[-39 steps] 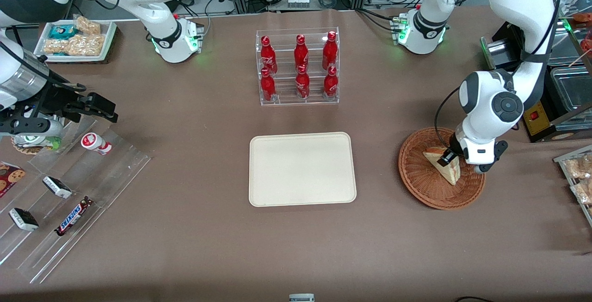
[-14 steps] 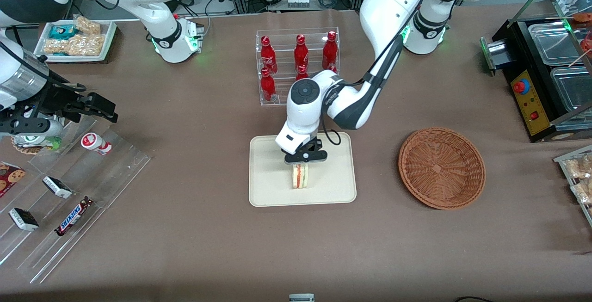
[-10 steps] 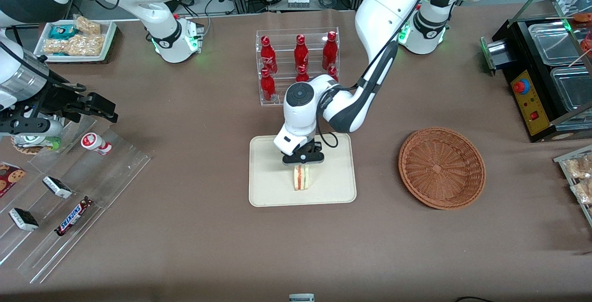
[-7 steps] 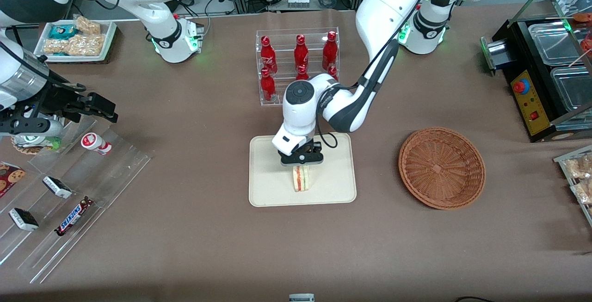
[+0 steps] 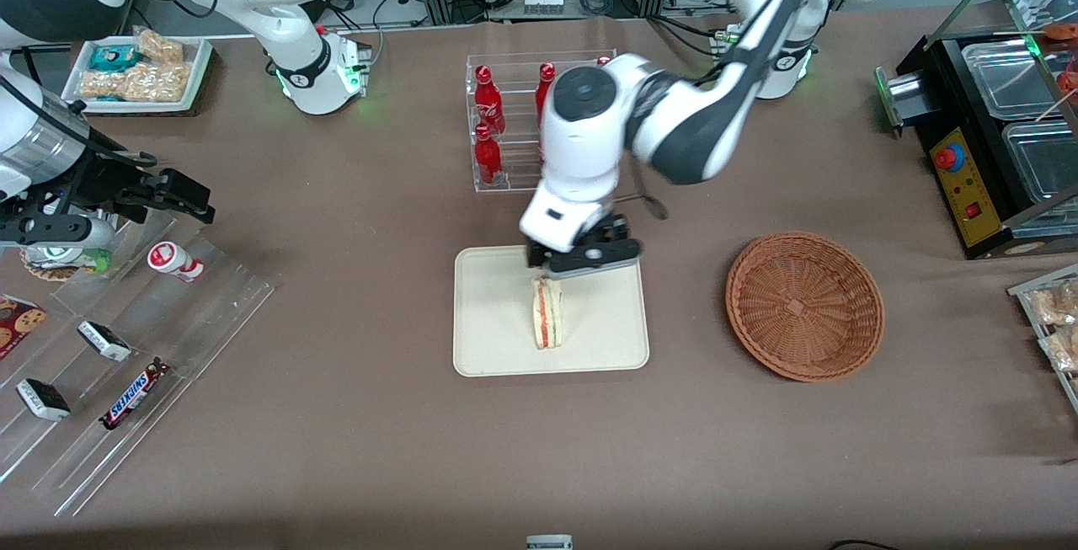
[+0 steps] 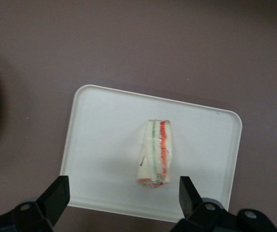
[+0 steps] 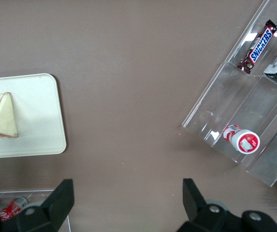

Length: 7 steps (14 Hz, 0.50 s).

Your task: Place sandwich from basket to tray

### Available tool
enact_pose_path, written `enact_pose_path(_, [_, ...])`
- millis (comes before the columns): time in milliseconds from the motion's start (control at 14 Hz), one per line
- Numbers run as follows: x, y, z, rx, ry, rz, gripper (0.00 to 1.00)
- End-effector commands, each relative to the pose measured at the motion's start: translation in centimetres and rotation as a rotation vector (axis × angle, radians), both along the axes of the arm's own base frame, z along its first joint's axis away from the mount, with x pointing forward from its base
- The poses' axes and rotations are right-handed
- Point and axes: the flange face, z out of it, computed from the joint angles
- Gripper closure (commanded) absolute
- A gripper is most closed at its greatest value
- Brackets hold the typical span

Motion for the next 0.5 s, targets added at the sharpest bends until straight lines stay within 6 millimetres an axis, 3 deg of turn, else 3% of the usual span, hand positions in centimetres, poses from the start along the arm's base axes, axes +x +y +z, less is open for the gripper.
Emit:
enact_pose_path(0, [1.7, 6.5, 1.1, 0.039, 0.089, 0.083, 0.00])
enact_pose_path(214, [3.8, 15.0, 2.3, 0.045, 0.146, 0.054, 0.00])
enact_pose_path(429, [3.8, 23.8, 3.7, 0.038, 0.171, 0.008, 0.00])
